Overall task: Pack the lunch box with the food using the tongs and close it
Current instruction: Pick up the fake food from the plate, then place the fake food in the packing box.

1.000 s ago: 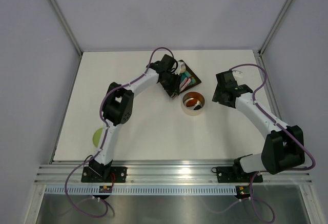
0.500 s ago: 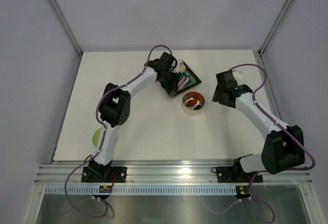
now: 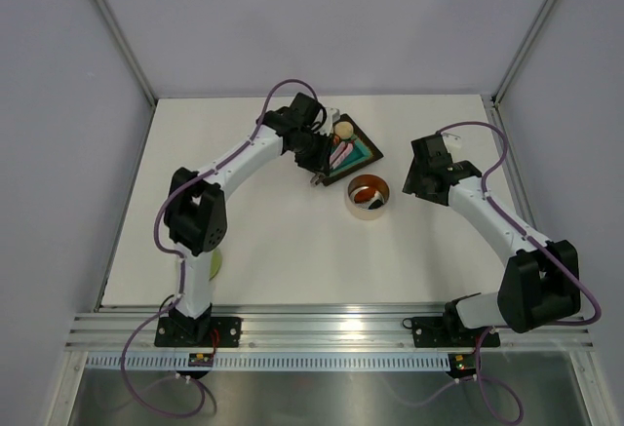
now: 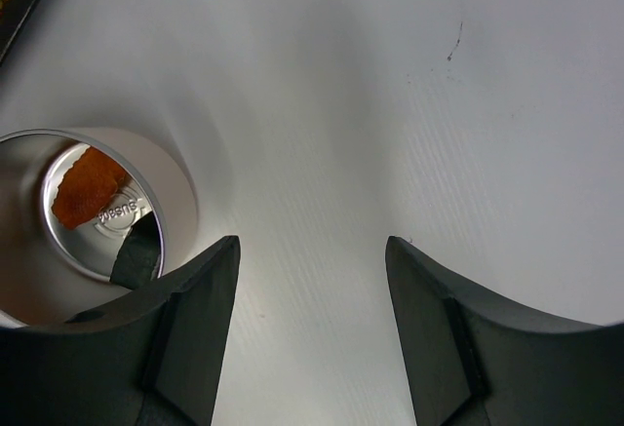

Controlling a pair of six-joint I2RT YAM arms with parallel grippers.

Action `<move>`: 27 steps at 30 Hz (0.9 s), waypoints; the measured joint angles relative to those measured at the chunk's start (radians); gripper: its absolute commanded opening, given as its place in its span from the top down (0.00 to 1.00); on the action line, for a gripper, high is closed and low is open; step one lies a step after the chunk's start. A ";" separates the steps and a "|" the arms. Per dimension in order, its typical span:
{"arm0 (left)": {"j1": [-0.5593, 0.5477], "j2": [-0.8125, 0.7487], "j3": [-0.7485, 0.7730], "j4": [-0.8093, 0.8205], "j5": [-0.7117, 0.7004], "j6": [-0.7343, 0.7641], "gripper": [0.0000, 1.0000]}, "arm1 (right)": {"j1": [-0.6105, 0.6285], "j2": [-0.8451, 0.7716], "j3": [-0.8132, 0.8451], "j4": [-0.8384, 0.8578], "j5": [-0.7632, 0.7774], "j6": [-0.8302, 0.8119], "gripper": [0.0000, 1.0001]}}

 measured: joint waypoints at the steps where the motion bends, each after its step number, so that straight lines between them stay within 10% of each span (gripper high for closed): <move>1: 0.000 -0.016 -0.023 0.000 0.001 -0.001 1.00 | 0.000 -0.002 0.000 0.000 -0.002 0.000 0.31; 27: -0.172 -0.221 -0.253 0.037 0.046 -0.060 1.00 | 0.000 -0.045 -0.020 0.007 -0.026 0.016 0.31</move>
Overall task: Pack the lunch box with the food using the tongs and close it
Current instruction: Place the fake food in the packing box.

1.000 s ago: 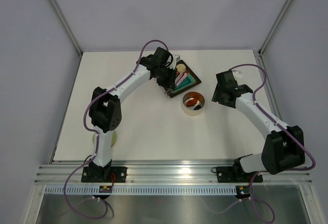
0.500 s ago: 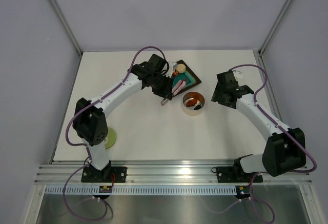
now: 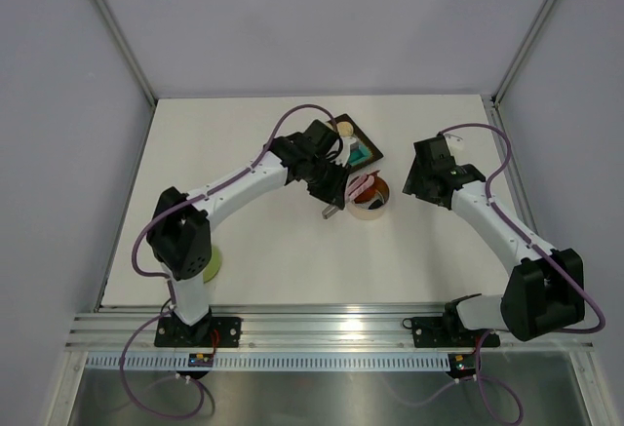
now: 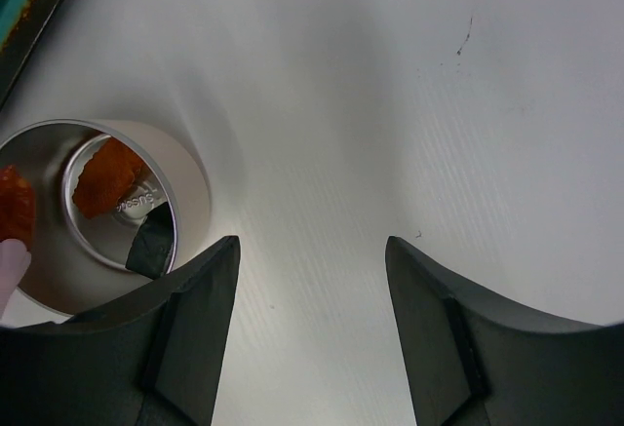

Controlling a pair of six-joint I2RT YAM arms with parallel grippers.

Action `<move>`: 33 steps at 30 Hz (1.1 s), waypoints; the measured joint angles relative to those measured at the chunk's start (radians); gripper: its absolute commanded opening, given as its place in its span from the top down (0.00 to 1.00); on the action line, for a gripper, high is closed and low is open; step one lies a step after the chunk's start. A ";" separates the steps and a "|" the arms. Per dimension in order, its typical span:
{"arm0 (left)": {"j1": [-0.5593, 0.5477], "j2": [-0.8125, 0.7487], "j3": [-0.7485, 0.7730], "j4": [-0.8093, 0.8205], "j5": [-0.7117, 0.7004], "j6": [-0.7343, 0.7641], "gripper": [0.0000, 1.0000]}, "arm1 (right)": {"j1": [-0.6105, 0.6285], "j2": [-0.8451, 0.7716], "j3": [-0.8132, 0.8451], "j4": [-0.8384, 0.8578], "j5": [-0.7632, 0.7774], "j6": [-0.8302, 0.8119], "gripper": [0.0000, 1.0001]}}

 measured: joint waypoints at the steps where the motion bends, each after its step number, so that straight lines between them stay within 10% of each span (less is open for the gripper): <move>1: -0.002 0.008 0.000 0.000 0.000 -0.003 0.97 | 0.000 0.000 0.000 0.000 0.000 0.000 0.31; 22: -0.016 0.060 0.020 -0.055 -0.035 -0.006 0.62 | 0.000 0.000 0.000 0.000 -0.001 0.000 0.31; 33: -0.020 0.060 0.039 -0.061 -0.039 -0.006 0.81 | 0.000 0.000 0.000 0.000 -0.001 0.000 0.31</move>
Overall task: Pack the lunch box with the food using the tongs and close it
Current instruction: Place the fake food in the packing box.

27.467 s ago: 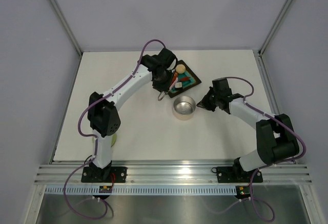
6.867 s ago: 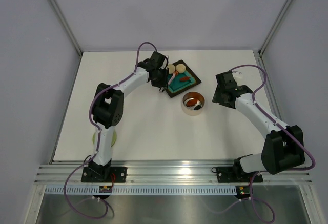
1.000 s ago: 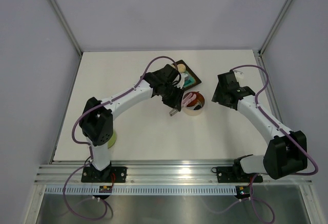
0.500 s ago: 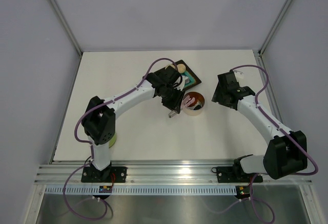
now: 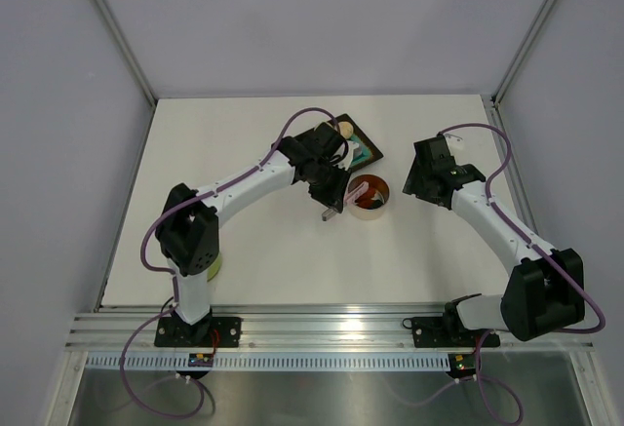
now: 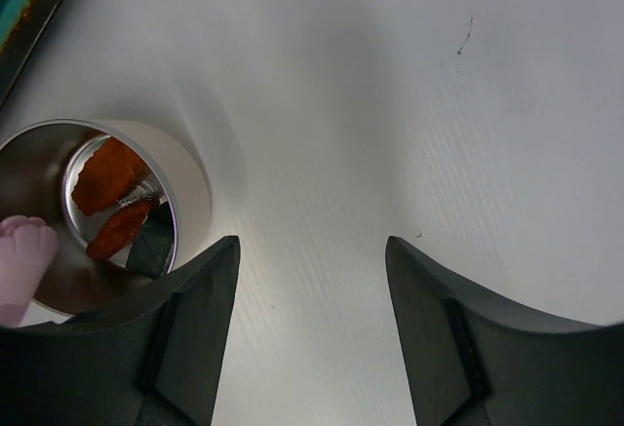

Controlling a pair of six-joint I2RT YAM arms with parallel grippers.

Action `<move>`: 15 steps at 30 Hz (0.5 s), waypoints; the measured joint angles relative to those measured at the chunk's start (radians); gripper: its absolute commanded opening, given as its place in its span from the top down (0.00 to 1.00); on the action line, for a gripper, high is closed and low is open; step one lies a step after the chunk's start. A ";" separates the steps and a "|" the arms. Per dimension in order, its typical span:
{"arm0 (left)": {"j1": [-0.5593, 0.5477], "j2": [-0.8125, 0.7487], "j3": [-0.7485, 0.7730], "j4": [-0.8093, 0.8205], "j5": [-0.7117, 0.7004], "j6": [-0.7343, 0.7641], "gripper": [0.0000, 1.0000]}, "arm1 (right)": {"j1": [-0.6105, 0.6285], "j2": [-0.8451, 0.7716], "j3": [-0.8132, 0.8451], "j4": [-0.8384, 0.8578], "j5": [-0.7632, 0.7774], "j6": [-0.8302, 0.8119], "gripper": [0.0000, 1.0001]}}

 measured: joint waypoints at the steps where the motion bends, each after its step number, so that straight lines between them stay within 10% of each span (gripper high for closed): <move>1: -0.001 0.000 0.000 0.001 0.000 -0.001 0.85 | 0.000 0.000 0.000 0.000 0.000 0.000 0.31; 5: -0.003 0.000 0.005 -0.002 -0.005 0.003 1.00 | 0.000 0.000 0.000 0.000 0.000 0.000 0.31; 15: 0.052 -0.028 0.057 -0.038 -0.035 0.025 1.00 | 0.000 -0.003 0.000 0.000 0.000 0.000 0.31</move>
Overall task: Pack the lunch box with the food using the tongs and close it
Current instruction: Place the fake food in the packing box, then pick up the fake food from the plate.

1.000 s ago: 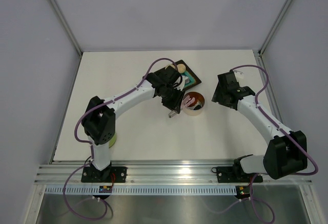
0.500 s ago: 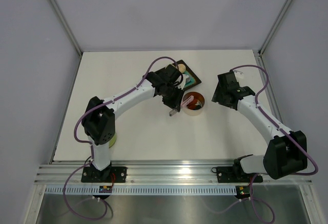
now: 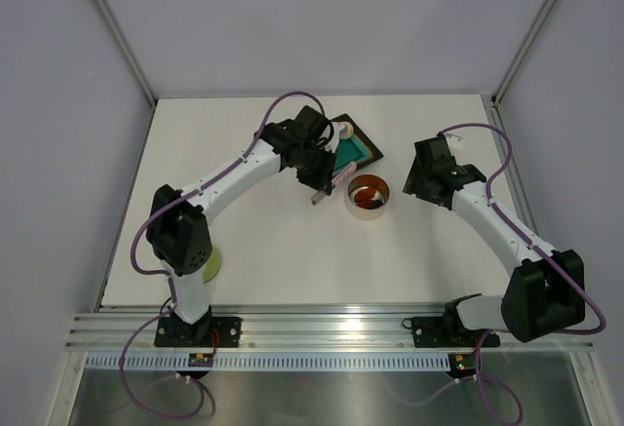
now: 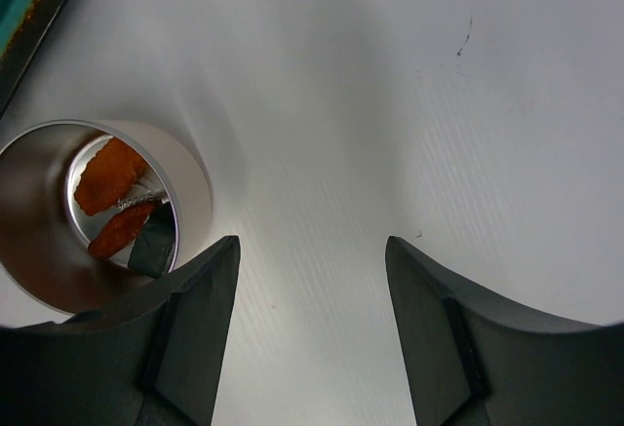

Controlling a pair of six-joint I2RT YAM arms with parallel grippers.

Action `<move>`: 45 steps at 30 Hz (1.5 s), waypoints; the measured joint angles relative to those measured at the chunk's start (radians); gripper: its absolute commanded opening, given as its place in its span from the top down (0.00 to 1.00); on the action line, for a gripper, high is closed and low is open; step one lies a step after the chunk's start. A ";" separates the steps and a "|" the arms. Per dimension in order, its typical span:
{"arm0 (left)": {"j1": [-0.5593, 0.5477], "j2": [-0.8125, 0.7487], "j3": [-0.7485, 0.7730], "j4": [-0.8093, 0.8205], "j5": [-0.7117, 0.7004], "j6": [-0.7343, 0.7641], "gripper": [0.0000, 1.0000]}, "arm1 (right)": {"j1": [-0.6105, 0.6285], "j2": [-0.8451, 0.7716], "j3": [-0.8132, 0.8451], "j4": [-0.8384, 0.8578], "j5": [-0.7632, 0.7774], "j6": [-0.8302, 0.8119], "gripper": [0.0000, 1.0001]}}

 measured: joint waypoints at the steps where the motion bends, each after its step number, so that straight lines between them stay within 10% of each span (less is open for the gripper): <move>1: 0.022 -0.005 0.004 -0.007 0.000 0.000 1.00 | 0.000 -0.002 0.000 0.000 0.000 0.000 0.31; 12: 0.285 0.066 0.169 -0.029 -0.034 -0.029 0.94 | 0.000 -0.005 0.000 0.000 0.000 0.000 0.31; 28: 0.382 0.265 0.195 0.066 0.113 -0.080 0.69 | 0.000 0.001 0.000 0.000 0.000 0.000 0.31; 45: 0.391 0.366 0.196 0.149 0.207 -0.119 0.68 | 0.000 0.022 0.000 0.000 0.000 -0.002 0.31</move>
